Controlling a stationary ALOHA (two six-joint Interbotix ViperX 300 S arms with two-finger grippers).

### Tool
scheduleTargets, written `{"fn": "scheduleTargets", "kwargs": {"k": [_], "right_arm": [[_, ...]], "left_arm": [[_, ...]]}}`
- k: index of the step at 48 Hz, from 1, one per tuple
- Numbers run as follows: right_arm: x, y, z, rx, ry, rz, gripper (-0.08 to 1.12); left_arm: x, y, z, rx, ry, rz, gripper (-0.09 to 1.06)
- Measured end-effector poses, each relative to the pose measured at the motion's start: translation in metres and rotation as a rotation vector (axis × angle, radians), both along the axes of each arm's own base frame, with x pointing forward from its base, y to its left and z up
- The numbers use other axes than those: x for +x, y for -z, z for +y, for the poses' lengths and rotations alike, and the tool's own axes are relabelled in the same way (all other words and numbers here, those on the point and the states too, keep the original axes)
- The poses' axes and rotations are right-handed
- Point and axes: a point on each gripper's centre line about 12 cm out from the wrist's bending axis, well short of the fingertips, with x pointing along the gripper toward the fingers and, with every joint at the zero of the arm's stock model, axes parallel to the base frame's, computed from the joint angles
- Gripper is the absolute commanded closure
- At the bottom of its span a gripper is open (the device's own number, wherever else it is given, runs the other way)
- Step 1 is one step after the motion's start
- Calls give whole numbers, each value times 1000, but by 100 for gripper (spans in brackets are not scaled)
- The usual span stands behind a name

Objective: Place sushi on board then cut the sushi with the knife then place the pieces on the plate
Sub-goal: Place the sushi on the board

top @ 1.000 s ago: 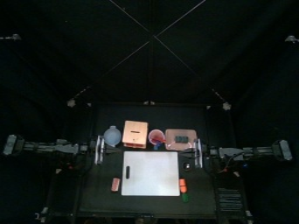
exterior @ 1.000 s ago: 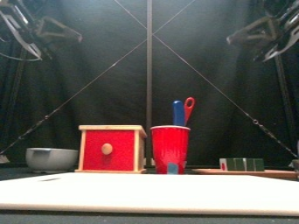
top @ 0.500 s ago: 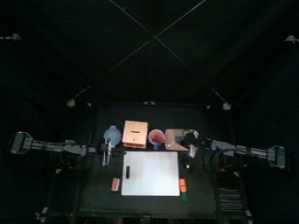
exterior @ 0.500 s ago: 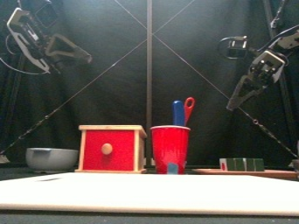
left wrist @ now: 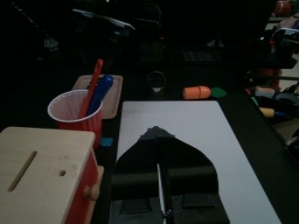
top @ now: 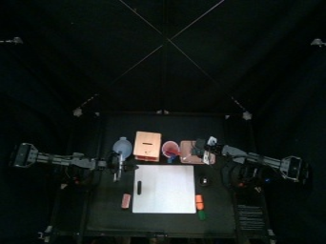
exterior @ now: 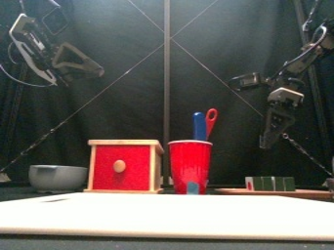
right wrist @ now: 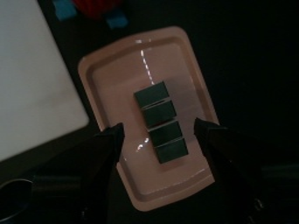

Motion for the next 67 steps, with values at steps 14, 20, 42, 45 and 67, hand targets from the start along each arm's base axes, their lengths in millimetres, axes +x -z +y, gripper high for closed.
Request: {"fn": "scheduleTargets", "kwargs": {"k": [14, 20, 42, 45, 67], "right_arm": [[-2, 20, -25, 69, -16, 37, 9], [-5, 24, -33, 89, 0, 26, 9], [2, 68, -40, 142, 8, 98, 12], [1, 72, -40, 150, 8, 110, 17], [6, 39, -26, 225, 148, -14, 49]], "left_arm": [[0, 0, 0, -2, -2, 0, 100], [0, 0, 0, -3, -2, 0, 100], [0, 0, 2, -23, -16, 0, 100], [0, 0, 2, -25, -17, 0, 100], [0, 0, 2, -28, -18, 0, 100]]}}
